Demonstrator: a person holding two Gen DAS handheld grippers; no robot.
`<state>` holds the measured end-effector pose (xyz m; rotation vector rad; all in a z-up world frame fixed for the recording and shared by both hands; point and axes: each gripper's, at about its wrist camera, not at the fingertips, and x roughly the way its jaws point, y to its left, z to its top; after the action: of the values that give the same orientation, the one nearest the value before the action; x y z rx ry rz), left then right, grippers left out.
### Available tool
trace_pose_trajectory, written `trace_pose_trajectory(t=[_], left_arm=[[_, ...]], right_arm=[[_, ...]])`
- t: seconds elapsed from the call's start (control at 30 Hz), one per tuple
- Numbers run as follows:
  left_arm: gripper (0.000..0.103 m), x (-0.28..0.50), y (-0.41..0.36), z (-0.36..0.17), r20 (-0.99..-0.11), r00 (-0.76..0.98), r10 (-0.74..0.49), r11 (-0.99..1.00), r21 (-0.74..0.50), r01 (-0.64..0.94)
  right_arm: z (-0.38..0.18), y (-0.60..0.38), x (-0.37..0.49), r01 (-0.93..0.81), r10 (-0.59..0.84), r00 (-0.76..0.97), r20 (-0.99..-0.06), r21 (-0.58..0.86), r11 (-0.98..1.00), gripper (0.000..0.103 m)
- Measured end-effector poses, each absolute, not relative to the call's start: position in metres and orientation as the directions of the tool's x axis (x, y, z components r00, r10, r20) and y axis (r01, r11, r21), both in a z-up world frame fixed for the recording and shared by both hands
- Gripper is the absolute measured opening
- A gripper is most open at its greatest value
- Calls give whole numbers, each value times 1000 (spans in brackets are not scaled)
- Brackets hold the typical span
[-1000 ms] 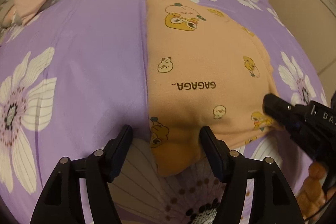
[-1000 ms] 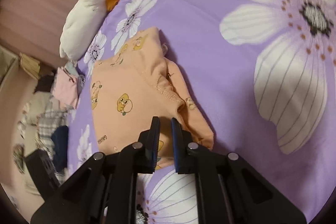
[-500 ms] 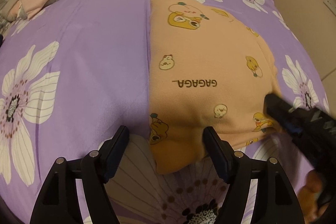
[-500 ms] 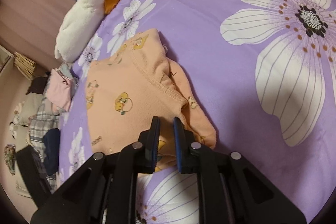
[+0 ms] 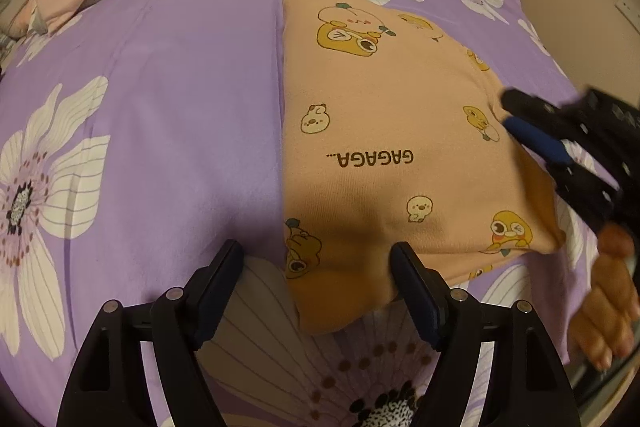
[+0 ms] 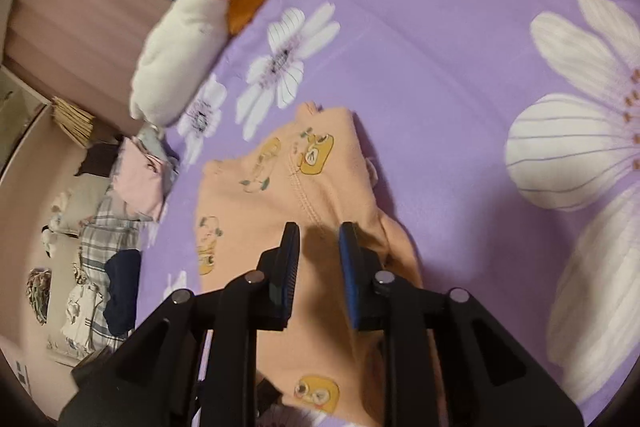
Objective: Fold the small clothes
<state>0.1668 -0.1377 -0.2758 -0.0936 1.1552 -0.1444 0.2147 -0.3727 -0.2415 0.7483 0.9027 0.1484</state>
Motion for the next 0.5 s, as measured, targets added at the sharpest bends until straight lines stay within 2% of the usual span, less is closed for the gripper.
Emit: trace_pose_trajectory(t=[0.1, 0.17, 0.23, 0.27, 0.4, 0.5], left_arm=[[77, 165, -141, -276, -902, 409, -142, 990, -126, 67], [77, 164, -142, -277, -901, 412, -135, 991, -118, 66], [77, 164, -142, -277, -900, 417, -130, 992, -113, 64], [77, 163, -142, -277, -898, 421, -127, 992, -110, 63], [78, 162, -143, -277, -895, 429, -124, 992, -108, 61], [78, 163, -143, -277, -896, 425, -128, 992, -114, 58]], right_arm=[[-245, -378, 196, 185, 434, 627, -647, 665, 724, 22], [-251, -378, 185, 225, 413, 605, -681, 643, 732, 20], [-256, -378, 182, 267, 387, 577, -719, 614, 743, 27], [-258, -378, 182, 281, 379, 565, -733, 603, 746, 28], [-255, -379, 175, 288, 393, 574, -719, 626, 725, 30], [-238, -377, 166, 204, 423, 615, -665, 653, 729, 31]])
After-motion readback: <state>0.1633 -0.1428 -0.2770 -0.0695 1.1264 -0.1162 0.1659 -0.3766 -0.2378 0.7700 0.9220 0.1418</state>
